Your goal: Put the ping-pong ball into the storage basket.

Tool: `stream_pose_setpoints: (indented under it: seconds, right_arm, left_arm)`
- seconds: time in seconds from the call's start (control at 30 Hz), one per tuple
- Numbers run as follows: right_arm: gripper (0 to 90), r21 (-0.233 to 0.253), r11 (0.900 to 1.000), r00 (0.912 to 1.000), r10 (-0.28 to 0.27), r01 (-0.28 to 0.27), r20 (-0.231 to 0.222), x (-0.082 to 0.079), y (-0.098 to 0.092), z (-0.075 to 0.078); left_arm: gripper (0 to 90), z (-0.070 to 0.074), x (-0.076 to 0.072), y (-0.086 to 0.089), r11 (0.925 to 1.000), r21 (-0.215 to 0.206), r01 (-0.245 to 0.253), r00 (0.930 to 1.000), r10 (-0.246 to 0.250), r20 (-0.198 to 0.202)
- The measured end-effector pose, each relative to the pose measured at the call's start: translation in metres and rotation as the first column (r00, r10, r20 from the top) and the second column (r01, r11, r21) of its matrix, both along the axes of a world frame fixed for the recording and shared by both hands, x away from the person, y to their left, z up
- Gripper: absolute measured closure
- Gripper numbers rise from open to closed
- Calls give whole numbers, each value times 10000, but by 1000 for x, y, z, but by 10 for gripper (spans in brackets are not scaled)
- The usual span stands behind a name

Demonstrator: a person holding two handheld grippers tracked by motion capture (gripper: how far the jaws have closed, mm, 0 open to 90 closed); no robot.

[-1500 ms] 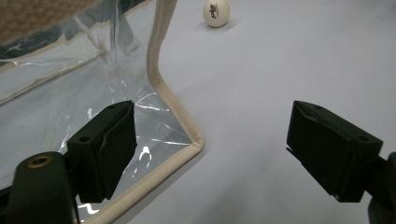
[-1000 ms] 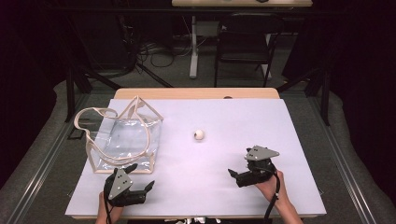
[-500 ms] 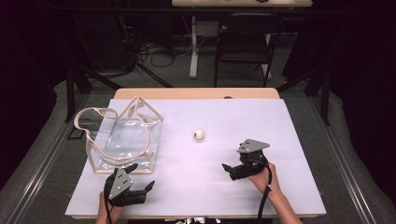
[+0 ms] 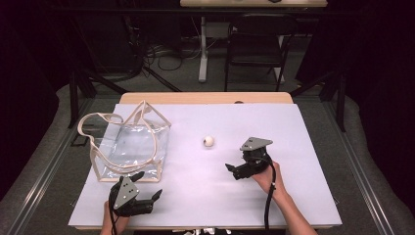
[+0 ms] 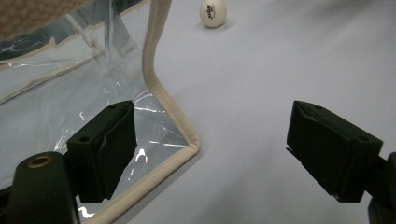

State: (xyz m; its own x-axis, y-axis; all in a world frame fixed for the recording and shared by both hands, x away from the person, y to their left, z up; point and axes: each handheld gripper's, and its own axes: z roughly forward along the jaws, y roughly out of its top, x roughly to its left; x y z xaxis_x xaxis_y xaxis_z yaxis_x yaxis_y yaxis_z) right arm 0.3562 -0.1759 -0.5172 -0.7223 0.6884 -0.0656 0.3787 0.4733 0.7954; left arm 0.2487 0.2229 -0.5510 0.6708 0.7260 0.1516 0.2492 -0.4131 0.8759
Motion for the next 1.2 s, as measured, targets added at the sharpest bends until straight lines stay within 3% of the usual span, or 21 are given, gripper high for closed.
stream_pose_setpoints:
  seconds: [0.67,1.2]
  right_arm:
    - [0,114,9998,9994,148,-145,-312,32,20,-4]
    - [0,-187,9996,9987,214,-223,-469,52,36,-6]
  left_arm:
    - [163,0,0,-1,10000,32,-11,10000,10,30]
    - [163,0,0,-1,10000,4,10,10000,-10,44]
